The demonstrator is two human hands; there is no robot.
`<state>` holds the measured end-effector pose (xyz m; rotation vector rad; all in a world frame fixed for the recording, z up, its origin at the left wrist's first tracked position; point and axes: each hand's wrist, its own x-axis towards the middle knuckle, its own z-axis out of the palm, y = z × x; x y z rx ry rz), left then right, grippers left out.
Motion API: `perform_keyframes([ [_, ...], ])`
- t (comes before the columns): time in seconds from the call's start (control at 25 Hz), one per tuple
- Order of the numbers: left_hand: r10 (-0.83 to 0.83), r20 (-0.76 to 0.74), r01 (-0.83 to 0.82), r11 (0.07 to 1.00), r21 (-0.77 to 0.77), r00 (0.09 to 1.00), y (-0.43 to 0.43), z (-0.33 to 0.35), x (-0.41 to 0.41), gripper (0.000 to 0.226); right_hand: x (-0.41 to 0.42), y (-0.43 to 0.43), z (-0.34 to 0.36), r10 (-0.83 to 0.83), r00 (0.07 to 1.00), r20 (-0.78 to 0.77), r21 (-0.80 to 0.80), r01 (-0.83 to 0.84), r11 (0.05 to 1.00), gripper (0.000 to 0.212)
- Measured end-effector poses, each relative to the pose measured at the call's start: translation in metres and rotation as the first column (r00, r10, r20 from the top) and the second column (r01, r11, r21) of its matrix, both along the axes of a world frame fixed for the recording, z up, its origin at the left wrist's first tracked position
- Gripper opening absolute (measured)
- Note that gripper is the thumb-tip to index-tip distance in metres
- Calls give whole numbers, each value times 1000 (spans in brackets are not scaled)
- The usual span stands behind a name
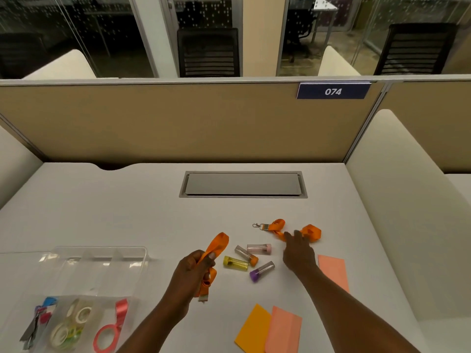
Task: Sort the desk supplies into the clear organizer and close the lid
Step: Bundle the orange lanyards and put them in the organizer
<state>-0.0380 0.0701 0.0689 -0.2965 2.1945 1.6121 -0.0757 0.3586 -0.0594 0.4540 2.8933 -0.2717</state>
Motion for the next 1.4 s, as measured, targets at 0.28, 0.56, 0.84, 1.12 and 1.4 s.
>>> perform_keyframes([
  [0.28, 46, 37, -46, 999, -6, 998, -4, -5, 4, 33, -9, 1, 37, -132, 968, -211, -188, 92, 978, 18],
  [0.56, 259, 178, -295, 930, 220, 949, -17, 13, -3, 30, -18, -47, 156, -193, 898, -395, -532, -52, 845, 22],
  [0.84, 276, 94, -292, 919, 267, 956, -39, 78, -26, 67, 8, -125, 245, 103, 963, -250, -636, -244, 733, 11],
  [1.12, -57, -154, 105, 940, 324, 986, -84, 92, -13, 90, 14, -212, 270, 245, 956, -159, -902, -242, 358, 20],
  [1.4, -199, -238, 209, 978, 18, 951, -150, 89, 5, 21, 0, -279, 254, 126, 980, -153, -872, -193, 451, 23],
])
